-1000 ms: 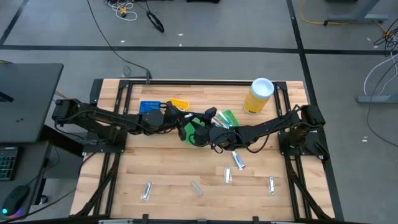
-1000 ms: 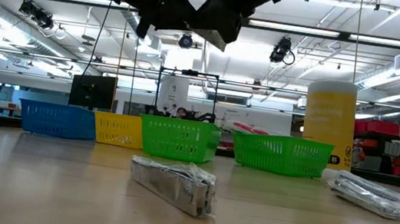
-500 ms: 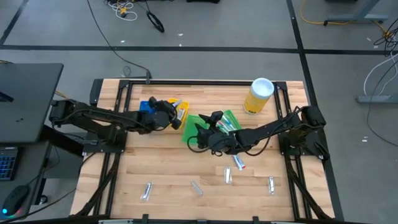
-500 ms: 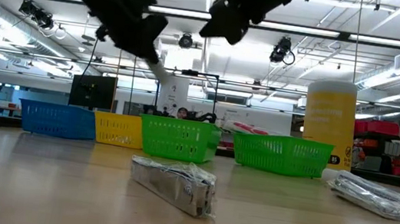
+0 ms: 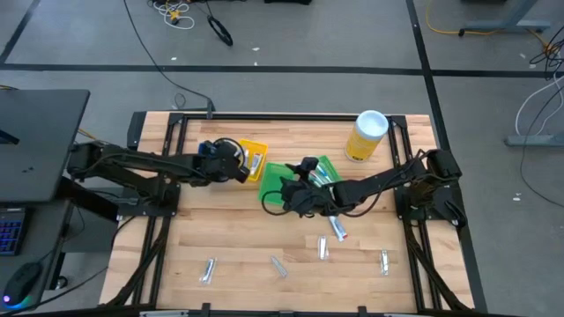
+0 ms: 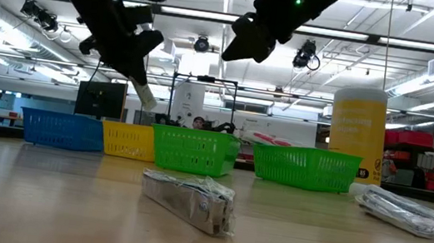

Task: Pick & Place Travel size toiletries
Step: Put the white toothpaste into the yellow bin

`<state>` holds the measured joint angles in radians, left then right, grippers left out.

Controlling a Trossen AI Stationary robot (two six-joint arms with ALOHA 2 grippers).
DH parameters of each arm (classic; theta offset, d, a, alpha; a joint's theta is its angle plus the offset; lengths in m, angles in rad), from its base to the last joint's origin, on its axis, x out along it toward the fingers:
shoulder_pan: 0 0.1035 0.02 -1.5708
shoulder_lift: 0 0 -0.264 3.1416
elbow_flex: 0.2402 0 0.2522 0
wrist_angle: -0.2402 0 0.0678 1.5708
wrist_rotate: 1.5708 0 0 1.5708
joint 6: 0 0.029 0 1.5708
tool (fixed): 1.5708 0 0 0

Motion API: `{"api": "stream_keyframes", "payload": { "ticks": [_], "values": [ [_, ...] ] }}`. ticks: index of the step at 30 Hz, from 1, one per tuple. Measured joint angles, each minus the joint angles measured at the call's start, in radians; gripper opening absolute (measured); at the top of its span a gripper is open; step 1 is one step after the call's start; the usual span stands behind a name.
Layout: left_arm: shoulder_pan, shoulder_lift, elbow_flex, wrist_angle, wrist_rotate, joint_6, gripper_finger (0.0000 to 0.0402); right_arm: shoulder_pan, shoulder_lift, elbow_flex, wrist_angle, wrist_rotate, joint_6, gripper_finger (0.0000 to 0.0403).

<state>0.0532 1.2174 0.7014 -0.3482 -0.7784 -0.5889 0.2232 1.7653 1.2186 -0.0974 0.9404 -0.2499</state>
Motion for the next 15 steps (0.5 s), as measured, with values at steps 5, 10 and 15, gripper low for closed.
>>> {"api": "stream_keyframes", "payload": {
  "ticks": [5, 10, 15],
  "values": [
    [0.003, 0.074, -0.038, 0.132, 0.014, -0.001, 0.0081, -0.007, 0.0, 0.0, 0.007, -0.062, 0.01, 0.0232],
    [0.029, 0.174, -0.039, 0.223, 0.008, 0.019, 0.0096, -0.007, 0.0, 0.0, 0.015, -0.087, 0.014, 0.0232],
    [0.067, 0.277, -0.039, 0.273, 0.046, 0.025, 0.0117, -0.007, 0.0, 0.0, 0.011, -0.147, 0.099, 0.0232]
  ]
}}
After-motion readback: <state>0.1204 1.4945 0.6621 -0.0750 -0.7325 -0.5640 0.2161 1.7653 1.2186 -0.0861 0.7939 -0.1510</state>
